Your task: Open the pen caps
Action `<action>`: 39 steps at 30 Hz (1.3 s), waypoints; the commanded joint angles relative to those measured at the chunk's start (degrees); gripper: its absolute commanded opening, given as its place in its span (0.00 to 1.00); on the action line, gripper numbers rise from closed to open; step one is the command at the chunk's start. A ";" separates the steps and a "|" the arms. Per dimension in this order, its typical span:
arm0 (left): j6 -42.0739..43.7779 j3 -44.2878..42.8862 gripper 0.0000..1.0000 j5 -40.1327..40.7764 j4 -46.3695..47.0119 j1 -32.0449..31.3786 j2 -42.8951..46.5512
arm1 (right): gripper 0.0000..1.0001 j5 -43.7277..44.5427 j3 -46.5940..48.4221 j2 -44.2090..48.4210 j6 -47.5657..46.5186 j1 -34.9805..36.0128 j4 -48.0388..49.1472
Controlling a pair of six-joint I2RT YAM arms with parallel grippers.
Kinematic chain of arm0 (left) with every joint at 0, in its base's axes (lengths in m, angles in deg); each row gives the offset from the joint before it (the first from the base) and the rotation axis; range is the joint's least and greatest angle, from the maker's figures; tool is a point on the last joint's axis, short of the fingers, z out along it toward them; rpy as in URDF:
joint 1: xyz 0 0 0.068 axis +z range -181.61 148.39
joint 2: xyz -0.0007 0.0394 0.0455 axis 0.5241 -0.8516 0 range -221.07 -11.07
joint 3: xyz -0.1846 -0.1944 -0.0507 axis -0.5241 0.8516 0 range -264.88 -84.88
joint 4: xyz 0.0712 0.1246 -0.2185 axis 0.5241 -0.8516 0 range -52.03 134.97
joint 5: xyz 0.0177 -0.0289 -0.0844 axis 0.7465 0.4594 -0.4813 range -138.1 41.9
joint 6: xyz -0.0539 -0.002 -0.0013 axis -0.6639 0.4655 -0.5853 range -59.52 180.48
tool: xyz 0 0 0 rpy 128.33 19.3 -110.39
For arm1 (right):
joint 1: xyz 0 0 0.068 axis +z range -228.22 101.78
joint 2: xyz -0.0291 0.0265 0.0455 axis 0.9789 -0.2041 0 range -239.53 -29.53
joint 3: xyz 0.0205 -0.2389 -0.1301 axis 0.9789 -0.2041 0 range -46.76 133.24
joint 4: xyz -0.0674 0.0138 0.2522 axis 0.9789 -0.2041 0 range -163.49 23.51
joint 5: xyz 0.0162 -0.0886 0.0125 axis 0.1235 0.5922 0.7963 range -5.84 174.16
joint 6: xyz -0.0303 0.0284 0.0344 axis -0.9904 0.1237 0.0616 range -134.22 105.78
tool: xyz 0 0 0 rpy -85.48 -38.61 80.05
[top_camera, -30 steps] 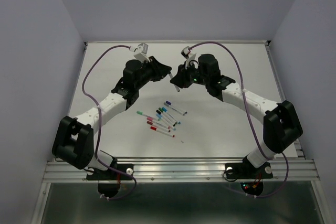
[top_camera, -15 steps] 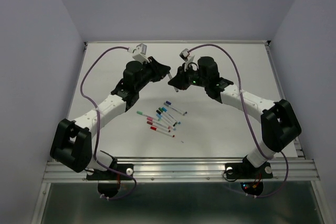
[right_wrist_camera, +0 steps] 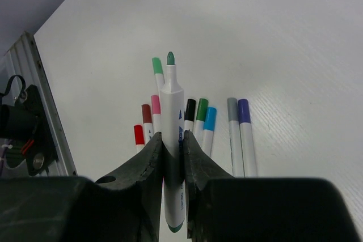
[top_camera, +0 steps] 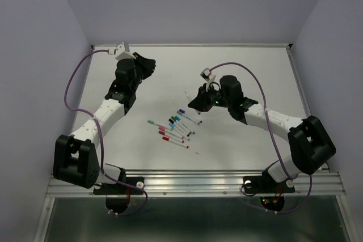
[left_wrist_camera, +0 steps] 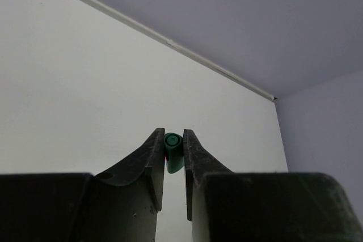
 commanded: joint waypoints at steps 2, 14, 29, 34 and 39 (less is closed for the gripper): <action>2.43 -3.15 0.00 3.30 0.63 -0.10 2.59 | 0.01 -1.03 0.32 3.71 -0.31 0.06 1.41; 2.09 -10.36 0.00 6.10 -13.42 2.00 -4.17 | 0.01 17.67 10.42 -1.73 2.59 -6.00 -12.29; 7.80 -32.50 0.00 3.56 -28.03 7.36 -30.09 | 0.01 35.97 21.59 -18.77 -1.37 -21.46 -23.73; 9.46 -38.83 0.00 4.07 -30.04 8.33 -37.81 | 0.01 36.75 23.70 -23.36 -0.75 -27.01 -24.96; 10.87 -46.92 0.00 5.05 -34.70 8.86 -44.42 | 0.05 39.58 23.26 -25.21 0.39 -29.74 -26.19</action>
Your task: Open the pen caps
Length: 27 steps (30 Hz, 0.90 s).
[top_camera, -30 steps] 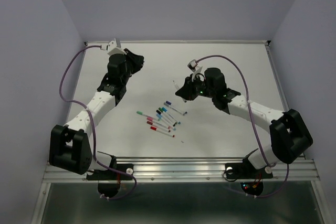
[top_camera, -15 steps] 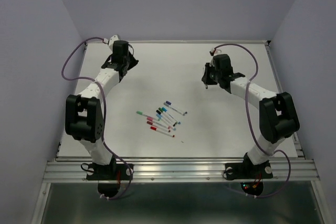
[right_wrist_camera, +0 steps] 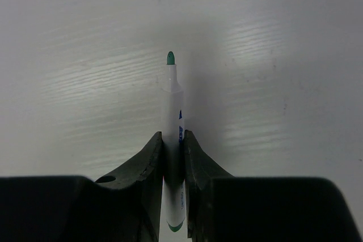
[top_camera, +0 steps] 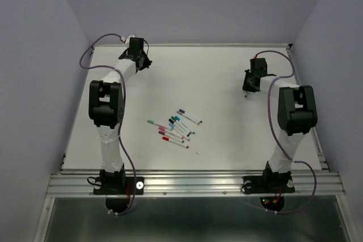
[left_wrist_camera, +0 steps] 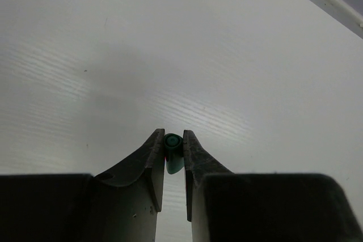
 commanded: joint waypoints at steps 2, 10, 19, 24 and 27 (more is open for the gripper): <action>2.33 -7.10 0.00 0.44 -3.65 0.86 -4.15 | 0.07 2.57 1.12 -0.14 0.70 -1.65 -1.14; 2.15 -10.62 0.00 1.57 -6.19 1.12 -7.58 | 0.18 5.82 0.42 -0.93 -0.01 -2.18 -1.14; 2.15 -11.68 0.00 2.72 -10.32 1.12 -10.04 | 0.25 7.58 -0.20 -1.72 0.17 -2.18 -2.11; 1.98 -10.80 0.00 3.60 -10.67 1.12 -9.87 | 0.43 7.05 -0.55 -0.67 -0.09 -2.18 -2.02; 2.06 -10.45 0.00 3.51 -10.59 1.12 -9.61 | 0.44 6.62 -0.55 -0.05 0.08 -2.18 -2.02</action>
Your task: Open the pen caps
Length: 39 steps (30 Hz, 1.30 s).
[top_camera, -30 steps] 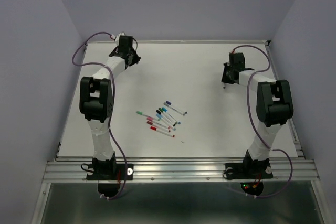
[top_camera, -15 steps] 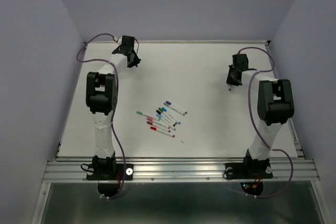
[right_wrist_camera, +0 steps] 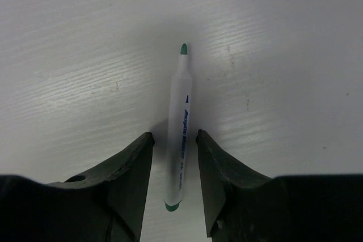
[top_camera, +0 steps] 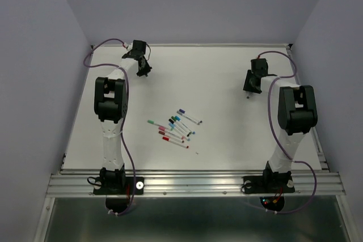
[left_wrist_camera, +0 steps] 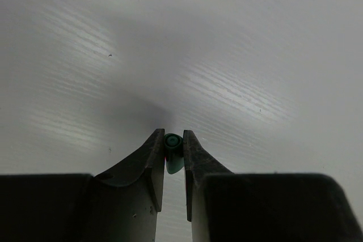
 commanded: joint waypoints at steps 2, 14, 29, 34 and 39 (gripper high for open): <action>0.67 -1.03 0.00 1.41 -0.71 0.45 1.12 | 0.45 -0.01 -0.44 1.41 -0.09 -0.24 -0.54; 0.75 -1.64 0.16 2.91 -2.82 0.45 -0.37 | 0.68 3.06 0.88 8.53 -2.47 -0.24 -0.54; 0.23 -1.64 0.30 2.29 -5.28 0.45 -1.78 | 0.74 4.38 -3.86 21.01 -1.94 -0.24 -0.54; 0.14 -0.59 0.45 1.68 -4.84 0.45 -0.81 | 0.75 2.45 -5.19 23.04 -1.50 -0.24 -0.54; -0.04 1.51 0.47 1.85 -3.96 0.45 1.21 | 0.75 1.05 -5.80 24.01 -1.23 -0.24 -0.54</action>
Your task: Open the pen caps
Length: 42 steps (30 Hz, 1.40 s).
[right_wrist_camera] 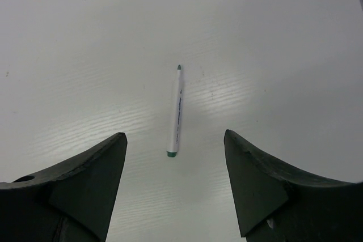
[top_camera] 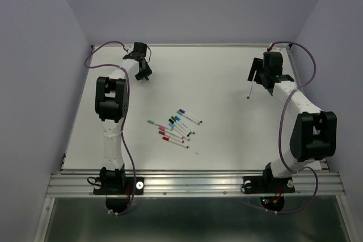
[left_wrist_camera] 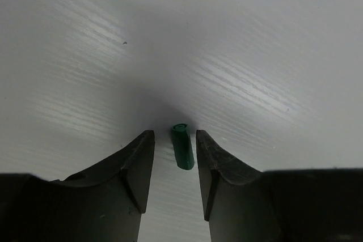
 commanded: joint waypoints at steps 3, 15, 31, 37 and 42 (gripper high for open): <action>0.16 2.62 0.50 0.23 -0.68 0.36 4.47 | 0.75 -3.42 -1.17 3.39 -0.01 -0.24 0.84; 1.56 9.90 0.79 -3.54 5.54 0.27 22.30 | 1.00 -28.10 -5.56 6.04 -5.37 8.01 3.65; 1.21 38.64 0.99 -5.04 14.53 -1.31 51.58 | 1.00 -22.43 0.40 -7.48 -14.85 32.62 1.91; 1.91 41.47 0.99 -3.64 16.55 -1.40 54.22 | 1.00 -16.97 4.28 -12.24 -19.35 36.32 -1.97; 2.09 41.29 0.99 -4.77 16.81 -1.40 53.87 | 1.00 -10.20 6.03 -15.14 -19.09 37.03 -2.76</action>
